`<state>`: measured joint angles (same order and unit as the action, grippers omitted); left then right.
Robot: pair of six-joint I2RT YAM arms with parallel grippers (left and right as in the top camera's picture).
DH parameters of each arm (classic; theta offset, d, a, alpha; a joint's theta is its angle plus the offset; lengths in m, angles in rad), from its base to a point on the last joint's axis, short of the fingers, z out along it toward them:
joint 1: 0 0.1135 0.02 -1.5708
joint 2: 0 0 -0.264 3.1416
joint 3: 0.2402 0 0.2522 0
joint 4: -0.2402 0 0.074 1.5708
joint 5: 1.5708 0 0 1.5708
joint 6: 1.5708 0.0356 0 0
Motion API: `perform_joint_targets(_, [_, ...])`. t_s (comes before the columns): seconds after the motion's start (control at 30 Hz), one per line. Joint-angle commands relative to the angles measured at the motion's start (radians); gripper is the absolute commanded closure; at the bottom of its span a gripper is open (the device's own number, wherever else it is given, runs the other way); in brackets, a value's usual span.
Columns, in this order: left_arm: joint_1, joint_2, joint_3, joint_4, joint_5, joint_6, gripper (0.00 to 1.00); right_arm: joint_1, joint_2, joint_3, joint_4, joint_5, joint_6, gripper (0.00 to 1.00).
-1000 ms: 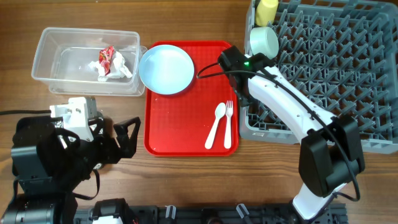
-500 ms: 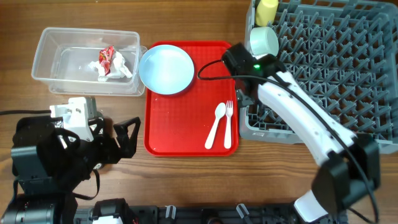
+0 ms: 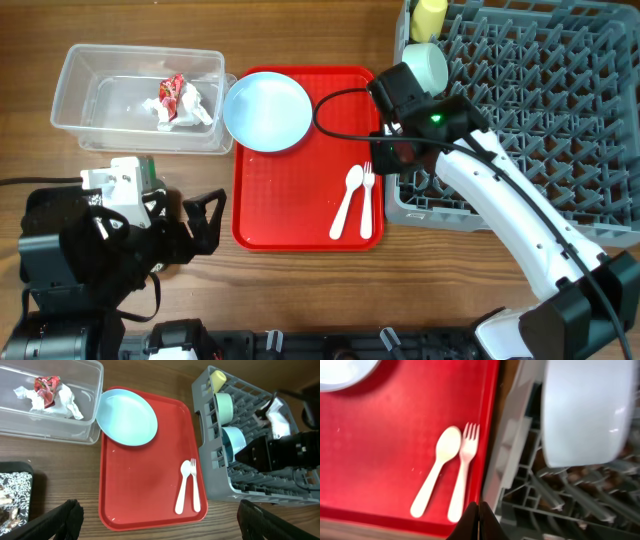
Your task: Sort waste into correct bins and load items into the dishwasher rack
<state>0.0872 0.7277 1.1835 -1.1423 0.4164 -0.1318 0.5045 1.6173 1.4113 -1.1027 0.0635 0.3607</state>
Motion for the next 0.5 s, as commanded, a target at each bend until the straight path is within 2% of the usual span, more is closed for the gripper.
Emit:
perform_joint_targets(0.0, [0.006,0.0,0.012,0.001,0.013,0.016,0.0,0.003,-0.005,-0.044,0.021,-0.101,-0.021,0.96])
perform_joint_targets(0.27, [0.006,0.0,0.012,0.001,0.013,0.016,0.0,0.003,-0.004,-0.178,0.109,-0.118,-0.021,0.96])
perform_joint_targets(0.47, [0.006,0.0,0.012,0.001,0.013,0.016,0.0,0.003,-0.004,-0.195,0.097,-0.071,-0.016,0.96])
